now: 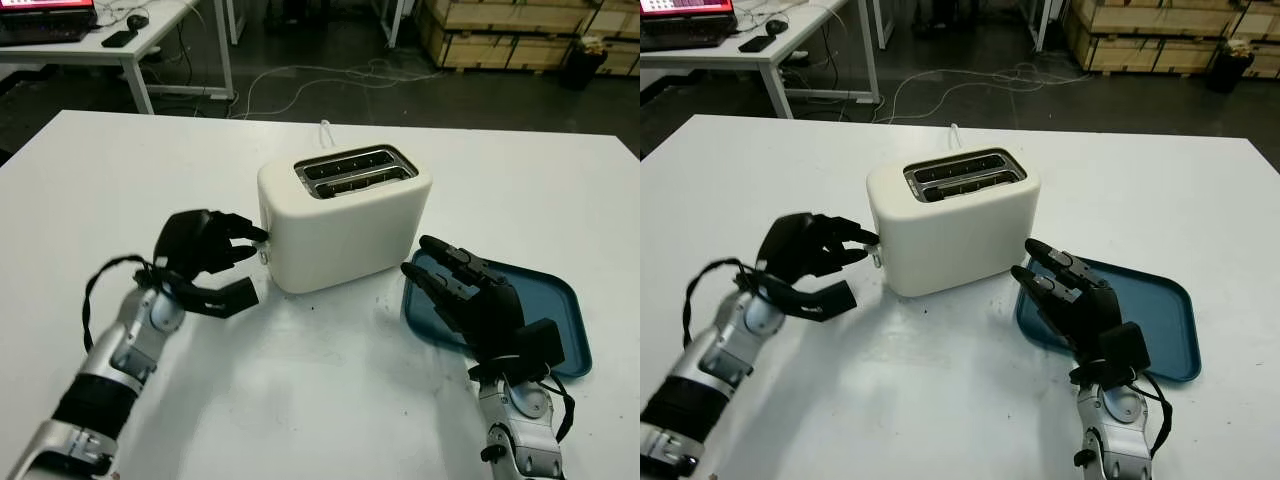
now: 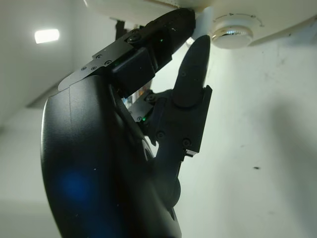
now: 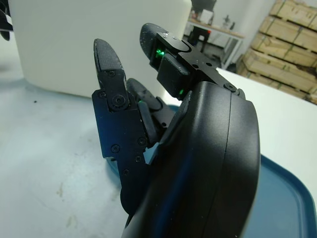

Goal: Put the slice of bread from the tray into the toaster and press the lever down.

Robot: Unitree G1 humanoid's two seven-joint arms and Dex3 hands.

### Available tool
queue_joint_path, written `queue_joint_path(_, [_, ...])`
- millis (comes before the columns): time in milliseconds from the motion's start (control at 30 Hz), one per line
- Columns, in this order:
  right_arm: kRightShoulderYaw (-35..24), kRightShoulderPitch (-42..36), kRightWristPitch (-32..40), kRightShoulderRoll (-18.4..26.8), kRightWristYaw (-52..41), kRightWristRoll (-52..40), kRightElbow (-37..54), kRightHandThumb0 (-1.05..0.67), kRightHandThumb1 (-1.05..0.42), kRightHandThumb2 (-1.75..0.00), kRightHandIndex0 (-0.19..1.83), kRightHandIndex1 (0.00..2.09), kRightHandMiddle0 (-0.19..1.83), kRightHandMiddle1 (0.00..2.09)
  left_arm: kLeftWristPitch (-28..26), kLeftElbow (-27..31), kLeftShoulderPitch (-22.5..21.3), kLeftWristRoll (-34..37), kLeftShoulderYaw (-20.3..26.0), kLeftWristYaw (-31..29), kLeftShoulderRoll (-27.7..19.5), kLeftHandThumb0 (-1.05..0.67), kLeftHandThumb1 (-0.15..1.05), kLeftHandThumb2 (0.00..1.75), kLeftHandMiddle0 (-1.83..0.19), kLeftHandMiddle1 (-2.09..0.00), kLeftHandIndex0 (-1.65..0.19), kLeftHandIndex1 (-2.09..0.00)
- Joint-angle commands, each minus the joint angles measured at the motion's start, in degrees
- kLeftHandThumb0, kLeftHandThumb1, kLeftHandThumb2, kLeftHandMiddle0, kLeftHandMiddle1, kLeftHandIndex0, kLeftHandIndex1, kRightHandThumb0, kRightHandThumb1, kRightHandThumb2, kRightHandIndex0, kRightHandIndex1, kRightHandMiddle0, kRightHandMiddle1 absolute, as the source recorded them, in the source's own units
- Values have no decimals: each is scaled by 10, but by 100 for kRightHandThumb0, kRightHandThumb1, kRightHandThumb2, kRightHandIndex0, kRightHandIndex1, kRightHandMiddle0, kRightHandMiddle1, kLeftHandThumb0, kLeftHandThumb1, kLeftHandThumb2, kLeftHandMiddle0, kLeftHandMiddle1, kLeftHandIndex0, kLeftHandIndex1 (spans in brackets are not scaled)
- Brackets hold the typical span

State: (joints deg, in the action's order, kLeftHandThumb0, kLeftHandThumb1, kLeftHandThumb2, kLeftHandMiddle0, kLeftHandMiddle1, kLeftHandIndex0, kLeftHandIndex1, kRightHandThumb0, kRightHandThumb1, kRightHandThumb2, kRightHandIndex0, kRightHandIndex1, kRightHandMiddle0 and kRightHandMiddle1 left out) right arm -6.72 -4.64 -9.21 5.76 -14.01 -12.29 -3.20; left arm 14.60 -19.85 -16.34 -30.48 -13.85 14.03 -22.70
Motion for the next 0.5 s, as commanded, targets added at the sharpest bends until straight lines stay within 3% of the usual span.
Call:
queue_joint_path(0, [-3,21,13,10,-7,-3,-17,-38,-89,0,93,2,85,1,-1,-91,43,-45,-150,-95,103,-33,83,1,-94,-111,-129,0])
queue_joint_path(100, [1,22,15,8,-6,0,-19,-39,-88,0,94,2,85,1,9,-90,32,-44,-146,-97,89,-33,84,1,-94,-113,-128,0])
queue_joint_path(267, [1,21,12,5,-3,1,-20,-45,-88,0,94,1,85,1,19,-97,21,-36,-141,-107,81,-34,83,0,-99,-96,-129,0])
queue_joint_path(467, [4,19,9,6,2,9,-15,-44,-88,0,94,1,85,0,33,-102,7,-33,-136,-98,74,-36,83,1,-99,-97,-130,-1])
